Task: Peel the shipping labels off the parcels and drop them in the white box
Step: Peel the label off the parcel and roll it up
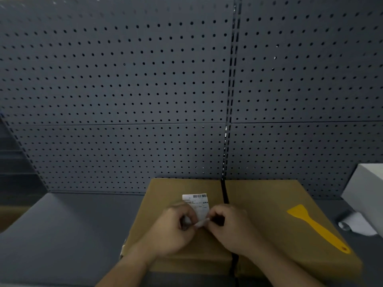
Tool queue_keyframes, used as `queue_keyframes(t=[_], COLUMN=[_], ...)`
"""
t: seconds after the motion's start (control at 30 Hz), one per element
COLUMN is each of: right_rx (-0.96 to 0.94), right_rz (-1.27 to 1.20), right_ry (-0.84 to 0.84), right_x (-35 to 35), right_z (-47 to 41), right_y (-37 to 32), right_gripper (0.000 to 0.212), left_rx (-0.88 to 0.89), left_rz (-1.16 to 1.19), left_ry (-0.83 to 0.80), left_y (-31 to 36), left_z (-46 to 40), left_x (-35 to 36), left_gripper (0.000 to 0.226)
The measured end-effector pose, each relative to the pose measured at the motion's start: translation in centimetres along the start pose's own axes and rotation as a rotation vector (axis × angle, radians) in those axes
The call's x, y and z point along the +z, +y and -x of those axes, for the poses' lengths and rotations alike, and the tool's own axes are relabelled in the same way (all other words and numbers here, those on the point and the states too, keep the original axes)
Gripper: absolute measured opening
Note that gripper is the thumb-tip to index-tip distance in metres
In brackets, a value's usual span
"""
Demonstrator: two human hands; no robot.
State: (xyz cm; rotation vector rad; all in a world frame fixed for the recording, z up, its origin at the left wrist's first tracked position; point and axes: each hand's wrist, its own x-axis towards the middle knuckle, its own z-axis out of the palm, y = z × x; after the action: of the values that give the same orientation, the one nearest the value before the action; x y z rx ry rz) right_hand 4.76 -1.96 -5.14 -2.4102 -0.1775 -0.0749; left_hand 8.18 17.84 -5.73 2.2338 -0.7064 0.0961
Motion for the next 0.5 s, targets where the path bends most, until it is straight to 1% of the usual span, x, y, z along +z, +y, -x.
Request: queue_keyframes(t=[0.03,0.1,0.17,0.27,0.37,0.4,0.47,0.5], right_rx=[0.009,0.018,0.022,0.028,0.034,0.032,0.013,0.009], right_rz=[-0.006,-0.019,-0.023,-0.027,-0.032,-0.035,-0.003,0.008], right_ry=[0.005,0.011,0.011,-0.017,-0.086,-0.1,-0.096,-0.079], right_x=[0.0,0.1,0.1,-0.1,-0.6,-0.7,-0.5,-0.4], right_z=[0.0,0.0,0.1,0.1,0.0,-0.2,-0.5,-0.6], right_y=[0.0,0.0,0.0,0.0,-0.4,-0.5,-0.6,-0.7], right_gripper=[0.009,0.012,0.014,0.013,0.003,0.006,0.003,0.009], left_rx=[0.0,-0.005,-0.017,-0.025,-0.028,-0.025,-0.019,-0.015], left_rz=[-0.018,-0.05,-0.069,-0.063,-0.068,-0.068,-0.072,-0.074], left_ry=[-0.027,-0.061,-0.053,-0.031,-0.024,-0.017,-0.008,-0.005], left_y=[-0.4,-1.0,-1.3,-1.4,-1.3,-1.2,-1.0,-1.0], left_z=[0.1,0.1,0.1,0.1,0.2,0.2,0.2,0.2], left_x=[-0.3,-0.7,-0.6,-0.4,-0.5,-0.6,-0.6,-0.5], left_gripper=[0.007,0.016,0.02,0.02,0.018,0.018,0.016,0.015])
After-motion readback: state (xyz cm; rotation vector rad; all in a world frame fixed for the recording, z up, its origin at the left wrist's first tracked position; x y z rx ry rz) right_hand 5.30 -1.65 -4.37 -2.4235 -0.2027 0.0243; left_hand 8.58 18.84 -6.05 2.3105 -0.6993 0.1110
